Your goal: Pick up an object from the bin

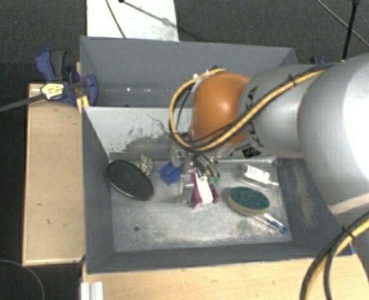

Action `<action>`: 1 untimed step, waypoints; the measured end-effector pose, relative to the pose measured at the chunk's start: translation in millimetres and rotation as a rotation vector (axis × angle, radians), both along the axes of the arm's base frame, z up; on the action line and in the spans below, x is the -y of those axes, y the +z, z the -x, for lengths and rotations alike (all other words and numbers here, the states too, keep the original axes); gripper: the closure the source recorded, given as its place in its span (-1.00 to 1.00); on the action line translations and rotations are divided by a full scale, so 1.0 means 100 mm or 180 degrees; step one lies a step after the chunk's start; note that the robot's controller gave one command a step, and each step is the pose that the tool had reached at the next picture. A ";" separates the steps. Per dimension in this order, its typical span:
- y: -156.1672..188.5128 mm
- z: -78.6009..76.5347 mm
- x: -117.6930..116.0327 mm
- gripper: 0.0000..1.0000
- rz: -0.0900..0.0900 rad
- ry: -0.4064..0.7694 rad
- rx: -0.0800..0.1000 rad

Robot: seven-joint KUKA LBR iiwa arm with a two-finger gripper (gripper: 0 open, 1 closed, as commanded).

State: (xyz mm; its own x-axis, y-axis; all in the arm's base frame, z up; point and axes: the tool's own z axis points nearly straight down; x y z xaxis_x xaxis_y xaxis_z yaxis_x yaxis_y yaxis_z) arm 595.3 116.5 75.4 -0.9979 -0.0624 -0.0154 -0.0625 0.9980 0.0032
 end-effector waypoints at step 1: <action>0.00 0.01 0.00 1.00 0.0003 -0.0009 -0.0008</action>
Offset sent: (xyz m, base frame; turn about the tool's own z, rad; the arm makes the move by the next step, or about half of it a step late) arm 0.0000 0.0000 0.0000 0.0000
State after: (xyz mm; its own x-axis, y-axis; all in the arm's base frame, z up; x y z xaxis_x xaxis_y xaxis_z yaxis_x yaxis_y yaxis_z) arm 594.0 116.4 75.8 -0.9981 -0.0597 -0.0127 -0.0598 0.9982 0.0024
